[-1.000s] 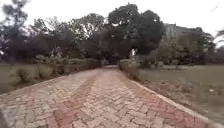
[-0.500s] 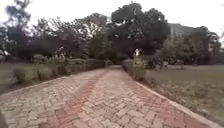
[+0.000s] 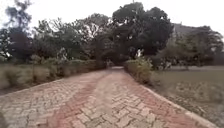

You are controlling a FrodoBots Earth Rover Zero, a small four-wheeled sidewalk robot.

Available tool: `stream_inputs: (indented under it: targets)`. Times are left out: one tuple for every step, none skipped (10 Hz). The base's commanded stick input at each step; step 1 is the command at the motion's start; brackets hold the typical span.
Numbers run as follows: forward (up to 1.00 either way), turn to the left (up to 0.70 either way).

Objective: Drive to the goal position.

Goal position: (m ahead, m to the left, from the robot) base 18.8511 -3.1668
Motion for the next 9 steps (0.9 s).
stream_inputs:
  targets:
    - [0.7,0.0]
    - [0.7,0.0]
    - [0.7,0.0]
    - [0.7,0.0]
    - [0.7,0.0]
    - [0.7,0.0]
    - [0.7,0.0]
    - [0.7,0.0]
    - [0.7,0.0]
